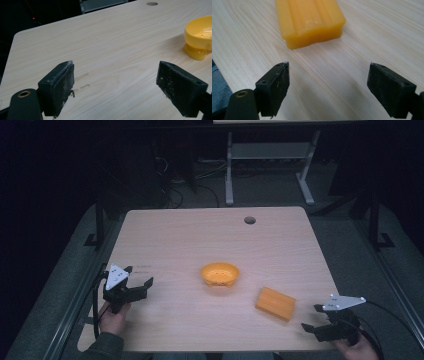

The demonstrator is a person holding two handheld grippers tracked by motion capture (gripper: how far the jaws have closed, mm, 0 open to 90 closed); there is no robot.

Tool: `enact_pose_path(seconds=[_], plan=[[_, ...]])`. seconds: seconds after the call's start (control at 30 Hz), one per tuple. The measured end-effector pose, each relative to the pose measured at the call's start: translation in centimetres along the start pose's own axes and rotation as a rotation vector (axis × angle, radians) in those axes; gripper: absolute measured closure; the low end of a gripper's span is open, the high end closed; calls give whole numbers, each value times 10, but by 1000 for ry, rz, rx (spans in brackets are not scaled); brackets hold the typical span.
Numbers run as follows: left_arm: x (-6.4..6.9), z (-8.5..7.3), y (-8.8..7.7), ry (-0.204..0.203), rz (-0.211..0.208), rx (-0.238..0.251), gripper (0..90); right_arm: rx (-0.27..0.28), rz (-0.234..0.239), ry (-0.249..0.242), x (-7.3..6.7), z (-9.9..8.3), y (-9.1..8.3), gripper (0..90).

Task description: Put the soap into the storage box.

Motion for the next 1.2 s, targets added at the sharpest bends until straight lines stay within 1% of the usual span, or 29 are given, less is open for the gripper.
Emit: enact_pose_path(seconds=[0.03,0.07,0.1,0.17,0.23,0.3,0.33,0.37,0.43,0.47,0.5,0.53,0.6,0.87,0.97,1.03,1.07,1.2], plan=[[0,0,0,-1,2,0,141,-2,2,-7,0,2,1,174],[-1,0,0,-4,2,-2,141,-11,5,-3,-1,3,1,173],[0,0,1,-25,3,4,141,-20,8,-6,-1,4,2,173],[0,0,1,-24,3,0,141,-38,5,-10,-2,7,2,171],[0,0,1,-24,-2,1,141,-41,4,-17,-2,9,2,168],[0,0,0,-9,2,-3,141,-57,-2,-37,-3,16,0,168],[-1,-1,0,11,3,-9,141,-58,-2,-39,-3,18,0,168],[-1,0,0,11,5,-7,141,-60,2,-44,-4,21,0,167],[-2,0,0,-2,2,-6,141,-73,2,-57,-5,27,0,167],[-3,-1,0,1,0,-11,141,-73,5,-64,-6,30,0,164],[-2,-1,0,-17,0,-9,141,-76,8,-73,-6,33,1,161],[-2,-1,1,-25,-1,-8,141,-83,10,-80,-7,36,2,160],[-3,-2,1,-23,2,-15,141,-96,18,-86,-7,41,5,158],[-3,-1,1,-10,9,-15,141,-134,36,-140,-17,62,16,149],[-5,-2,1,6,17,-24,141,-157,38,-162,-20,67,22,149],[-5,-2,1,10,14,-26,141,-162,42,-165,-21,69,25,149],[-6,-2,1,6,16,-27,142,-176,50,-174,-23,71,29,149],[-6,-2,2,8,18,-36,141,-197,55,-188,-25,76,36,149]])
Point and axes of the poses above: each handheld gripper's, and its own axes: y roughly forward along the jaws, z roughly out of its top, x roughly to its right, the point moved 6 cm from there along y, roughly forward along the jaws, and after that the axes turned 8 degrees about y, right-handed, at the moved point
